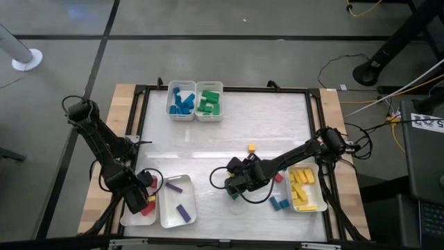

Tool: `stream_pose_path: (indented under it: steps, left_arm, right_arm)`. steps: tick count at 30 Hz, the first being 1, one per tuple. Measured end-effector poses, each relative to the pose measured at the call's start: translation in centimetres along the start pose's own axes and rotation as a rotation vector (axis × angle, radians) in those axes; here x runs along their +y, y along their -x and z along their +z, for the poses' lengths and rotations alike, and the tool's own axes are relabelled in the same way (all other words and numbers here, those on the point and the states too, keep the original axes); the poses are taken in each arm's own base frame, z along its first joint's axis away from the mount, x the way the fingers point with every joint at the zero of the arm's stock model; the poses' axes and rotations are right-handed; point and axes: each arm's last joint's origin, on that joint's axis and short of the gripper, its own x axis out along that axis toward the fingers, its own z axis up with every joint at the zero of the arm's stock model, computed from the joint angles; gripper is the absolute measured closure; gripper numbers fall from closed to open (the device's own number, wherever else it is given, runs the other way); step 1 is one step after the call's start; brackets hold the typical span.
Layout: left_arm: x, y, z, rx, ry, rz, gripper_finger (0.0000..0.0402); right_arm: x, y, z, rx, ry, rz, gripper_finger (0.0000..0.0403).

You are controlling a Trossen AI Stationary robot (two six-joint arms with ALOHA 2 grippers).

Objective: Sort blocks
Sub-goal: Put the red block into the bottom left white bin, then put the blue block into the top left white bin

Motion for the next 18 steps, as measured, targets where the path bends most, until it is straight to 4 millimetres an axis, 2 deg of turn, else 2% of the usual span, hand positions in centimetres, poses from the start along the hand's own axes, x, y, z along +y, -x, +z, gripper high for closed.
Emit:
stream_pose_path:
  steps: [3, 7, 12, 18]
  left_arm:
    - [0.0, 0.0, 0.0, -0.001, -0.016, 0.002, 0.0281]
    - [0.1, -0.2, 0.1, -0.002, -0.014, 0.016, 0.0248]
    - [0.2, -0.5, 0.1, -0.002, -0.005, 0.023, 0.0213]
    - [-0.1, -0.5, 0.2, -0.005, -0.025, -0.007, 0.0206]
  right_arm:
    - [0.0, 0.0, -0.1, 0.028, 0.002, 0.015, 0.0164]
    - [0.1, -0.2, -0.2, 0.038, -0.008, 0.017, 0.0164]
    - [0.5, -1.8, -0.8, 0.068, -0.006, -0.014, 0.0164]
    - [0.7, -3.5, -1.4, 0.085, -0.035, -0.051, 0.0164]
